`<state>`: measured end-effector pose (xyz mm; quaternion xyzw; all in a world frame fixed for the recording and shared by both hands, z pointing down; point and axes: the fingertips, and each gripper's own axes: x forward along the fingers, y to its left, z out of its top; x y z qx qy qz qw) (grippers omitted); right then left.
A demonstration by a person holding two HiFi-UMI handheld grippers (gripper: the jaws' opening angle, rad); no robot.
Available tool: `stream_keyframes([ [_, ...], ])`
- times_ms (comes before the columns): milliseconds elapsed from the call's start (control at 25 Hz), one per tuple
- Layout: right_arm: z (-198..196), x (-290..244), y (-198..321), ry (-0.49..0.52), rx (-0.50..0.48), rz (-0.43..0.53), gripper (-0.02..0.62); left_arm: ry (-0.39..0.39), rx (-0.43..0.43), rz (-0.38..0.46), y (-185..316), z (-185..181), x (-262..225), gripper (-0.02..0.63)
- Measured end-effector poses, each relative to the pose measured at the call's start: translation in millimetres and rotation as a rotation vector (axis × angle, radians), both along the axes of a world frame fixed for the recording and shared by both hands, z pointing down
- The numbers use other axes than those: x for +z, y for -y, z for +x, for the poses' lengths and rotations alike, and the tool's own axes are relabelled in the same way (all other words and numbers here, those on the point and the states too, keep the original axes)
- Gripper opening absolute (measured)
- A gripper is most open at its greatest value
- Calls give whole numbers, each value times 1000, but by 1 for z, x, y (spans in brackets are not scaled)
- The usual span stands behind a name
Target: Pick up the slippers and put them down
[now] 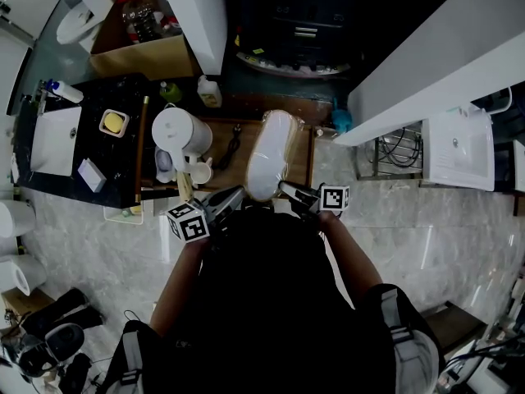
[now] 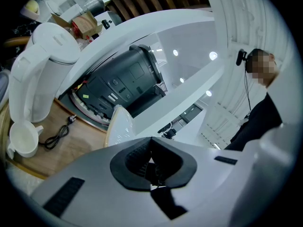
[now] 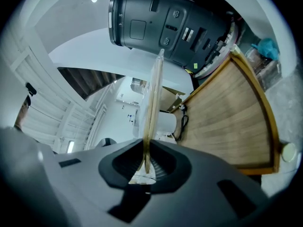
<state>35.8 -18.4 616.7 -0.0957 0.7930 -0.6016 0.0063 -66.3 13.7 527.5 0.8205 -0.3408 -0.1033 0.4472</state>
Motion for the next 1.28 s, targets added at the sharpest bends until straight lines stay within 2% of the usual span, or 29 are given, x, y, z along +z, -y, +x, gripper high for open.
stream_keyframes([
  [160,3,11,-5,-30,1,-39,52,-2,-1,-5,-4,0,1,12],
  [640,-2,31,-14,-55,-25,-74,52,4,-16,-20,-13,-11,4,12],
  [760,3,43,-16,-97,-15,-98,52,6,-19,-19,-14,-13,4,12],
  [960,7,50,-17,-116,-11,-109,52,8,-29,-18,-16,-14,2,12],
  [1120,5,49,-17,-94,-24,-97,52,6,-40,-23,-19,-15,3,12],
  [1280,10,61,-18,-133,-17,-124,52,8,-50,-25,-21,-16,3,12],
])
